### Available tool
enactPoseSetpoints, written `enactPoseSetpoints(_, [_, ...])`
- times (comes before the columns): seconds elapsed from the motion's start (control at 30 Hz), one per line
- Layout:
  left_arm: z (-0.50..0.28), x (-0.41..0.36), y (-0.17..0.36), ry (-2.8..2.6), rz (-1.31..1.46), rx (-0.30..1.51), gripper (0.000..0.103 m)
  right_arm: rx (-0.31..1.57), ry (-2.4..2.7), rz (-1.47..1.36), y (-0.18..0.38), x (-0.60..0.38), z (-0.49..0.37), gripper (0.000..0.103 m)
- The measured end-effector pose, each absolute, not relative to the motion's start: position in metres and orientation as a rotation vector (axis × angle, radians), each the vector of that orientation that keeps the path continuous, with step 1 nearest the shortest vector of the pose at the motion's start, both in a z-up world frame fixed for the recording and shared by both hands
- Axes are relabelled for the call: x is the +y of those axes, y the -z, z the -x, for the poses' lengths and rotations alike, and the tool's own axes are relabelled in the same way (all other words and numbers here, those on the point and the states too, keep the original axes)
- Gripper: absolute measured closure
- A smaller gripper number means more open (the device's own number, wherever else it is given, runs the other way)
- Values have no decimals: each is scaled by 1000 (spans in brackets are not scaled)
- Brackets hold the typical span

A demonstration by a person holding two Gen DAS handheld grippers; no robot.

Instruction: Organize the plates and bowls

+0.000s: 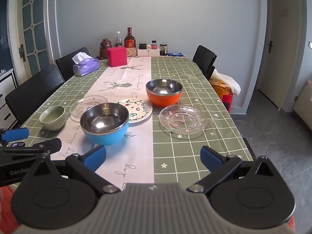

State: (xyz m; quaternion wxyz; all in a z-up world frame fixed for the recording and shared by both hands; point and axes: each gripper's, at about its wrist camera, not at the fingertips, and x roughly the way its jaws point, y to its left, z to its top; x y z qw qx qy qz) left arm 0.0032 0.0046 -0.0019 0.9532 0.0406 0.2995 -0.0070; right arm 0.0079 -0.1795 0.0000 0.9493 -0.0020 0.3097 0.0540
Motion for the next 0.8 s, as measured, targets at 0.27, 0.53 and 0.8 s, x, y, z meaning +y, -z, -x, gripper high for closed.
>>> enactPoseSetpoints(0.27, [-4, 3, 2, 20, -86, 610, 11, 624, -106, 11, 0, -178, -7, 3])
enactPoseSetpoints(0.53, [-4, 4, 1, 19, -86, 610, 11, 622, -114, 18, -2, -177, -6, 3])
enactPoseSetpoints(0.8, [-4, 4, 0, 20, -91, 607, 11, 620, -109, 13, -4, -178, -6, 3])
